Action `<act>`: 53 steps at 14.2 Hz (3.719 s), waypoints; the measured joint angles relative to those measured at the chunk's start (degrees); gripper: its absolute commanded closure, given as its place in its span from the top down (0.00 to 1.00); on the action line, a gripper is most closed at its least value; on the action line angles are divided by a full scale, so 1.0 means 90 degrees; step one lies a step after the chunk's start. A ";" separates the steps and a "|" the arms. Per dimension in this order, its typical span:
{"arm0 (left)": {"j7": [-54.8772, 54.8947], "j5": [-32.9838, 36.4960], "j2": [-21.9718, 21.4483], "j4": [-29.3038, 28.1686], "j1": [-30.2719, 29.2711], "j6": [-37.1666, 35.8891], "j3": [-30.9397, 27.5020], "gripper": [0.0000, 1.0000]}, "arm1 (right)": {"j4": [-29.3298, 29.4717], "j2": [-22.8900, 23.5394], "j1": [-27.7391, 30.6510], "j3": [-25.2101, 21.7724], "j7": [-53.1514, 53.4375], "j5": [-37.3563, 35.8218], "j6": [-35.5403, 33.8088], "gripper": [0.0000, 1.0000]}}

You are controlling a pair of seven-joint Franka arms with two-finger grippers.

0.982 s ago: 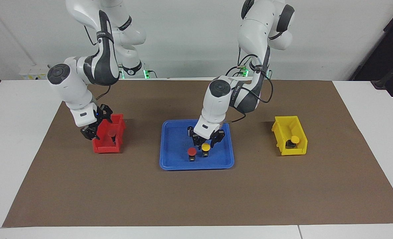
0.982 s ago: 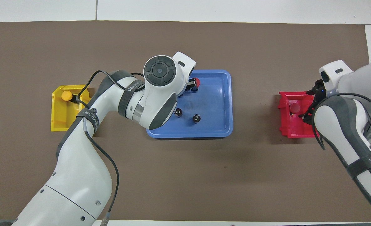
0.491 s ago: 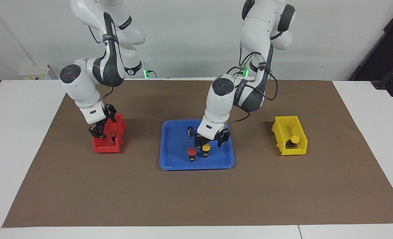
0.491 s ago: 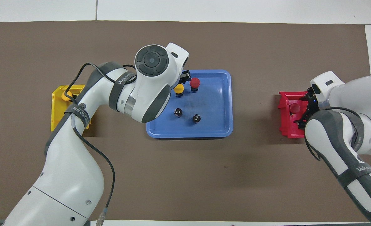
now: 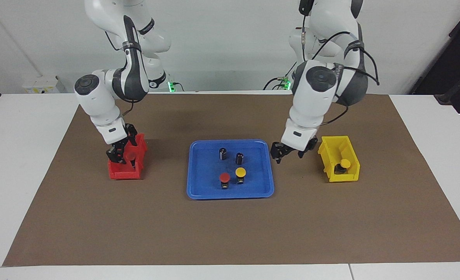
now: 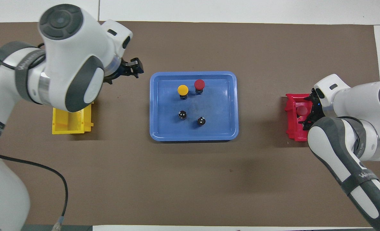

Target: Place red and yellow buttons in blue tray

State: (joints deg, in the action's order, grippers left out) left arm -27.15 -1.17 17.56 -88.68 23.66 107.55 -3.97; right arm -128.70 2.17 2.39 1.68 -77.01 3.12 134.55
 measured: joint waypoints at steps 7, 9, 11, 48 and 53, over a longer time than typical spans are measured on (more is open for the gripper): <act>0.1984 0.0000 -0.0556 -0.2058 -0.1488 0.1658 -0.0006 0.83 | -0.0033 0.0061 0.0012 -0.0010 -0.0002 0.0000 0.0034 0.90; 0.2024 0.0000 -0.0709 -0.2342 -0.1516 0.1851 0.0001 0.82 | -0.0039 0.0061 0.0023 -0.0012 -0.0018 0.0000 0.0034 0.85; 0.2079 0.0000 -0.0802 -0.2490 -0.1547 0.1912 0.0001 0.79 | -0.0042 0.0061 0.0025 -0.0019 -0.0045 0.0000 0.0034 0.75; 0.1916 -0.0005 -0.1111 -0.0837 -0.1810 0.0047 0.0134 0.04 | 0.4004 0.1835 -0.1967 0.0150 0.5420 0.0234 -0.2296 0.24; 0.1069 -0.0127 -0.1013 -0.0744 -0.1225 0.0221 0.0230 0.02 | 0.4079 0.2442 -0.2336 0.0163 0.5418 0.0195 -0.1592 0.24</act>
State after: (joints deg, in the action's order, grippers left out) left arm -17.52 -2.32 8.44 -95.38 12.63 109.53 -1.90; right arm -91.99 24.15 -18.64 3.15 -28.25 4.88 120.22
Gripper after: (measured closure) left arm 0.577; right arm 0.581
